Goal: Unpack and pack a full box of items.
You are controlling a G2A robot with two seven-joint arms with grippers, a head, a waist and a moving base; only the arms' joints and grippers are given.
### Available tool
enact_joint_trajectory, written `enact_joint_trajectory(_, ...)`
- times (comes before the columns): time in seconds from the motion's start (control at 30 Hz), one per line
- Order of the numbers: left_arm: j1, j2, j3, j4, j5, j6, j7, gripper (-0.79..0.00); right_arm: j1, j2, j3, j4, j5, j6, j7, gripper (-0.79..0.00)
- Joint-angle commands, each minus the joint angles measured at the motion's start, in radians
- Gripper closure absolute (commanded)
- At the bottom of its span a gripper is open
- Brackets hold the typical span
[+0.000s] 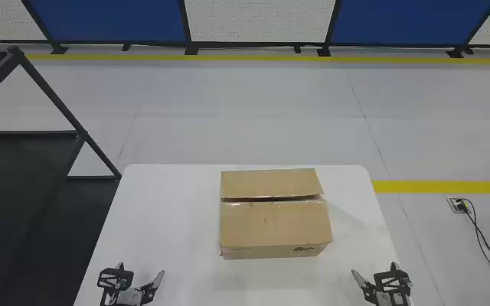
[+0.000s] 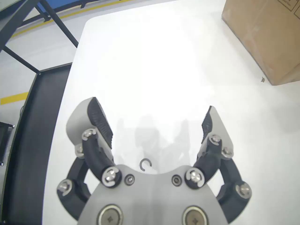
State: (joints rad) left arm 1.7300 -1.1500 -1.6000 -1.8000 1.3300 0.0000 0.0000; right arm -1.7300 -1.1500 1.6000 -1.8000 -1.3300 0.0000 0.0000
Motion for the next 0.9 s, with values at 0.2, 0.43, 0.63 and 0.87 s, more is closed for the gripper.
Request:
enact_joint_trajectory(0.2, 0.000, 0.001, -0.017, -0.008, -0.017, -0.041, 0.032, -0.785, 0.001, 0.000, 0.000, -0.016, 0.011, -0.033, -0.011, -0.785)
enact_joint_trajectory(0.43, 0.006, 0.017, -0.131, -0.082, -0.014, -0.212, 0.137, -0.785, -0.001, 0.010, 0.108, -0.130, 0.194, -0.229, 0.049, -0.785)
enact_joint_trajectory(0.63, -0.008, 0.029, -0.183, -0.160, -0.054, -0.421, 0.164, -0.785, 0.086, 0.021, 0.164, -0.195, 0.439, -0.326, 0.303, -0.785)
enact_joint_trajectory(0.87, -0.002, 0.033, -0.196, -0.186, -0.038, -0.462, 0.172, -0.785, 0.115, 0.025, 0.175, -0.206, 0.483, -0.343, 0.388, -0.785)
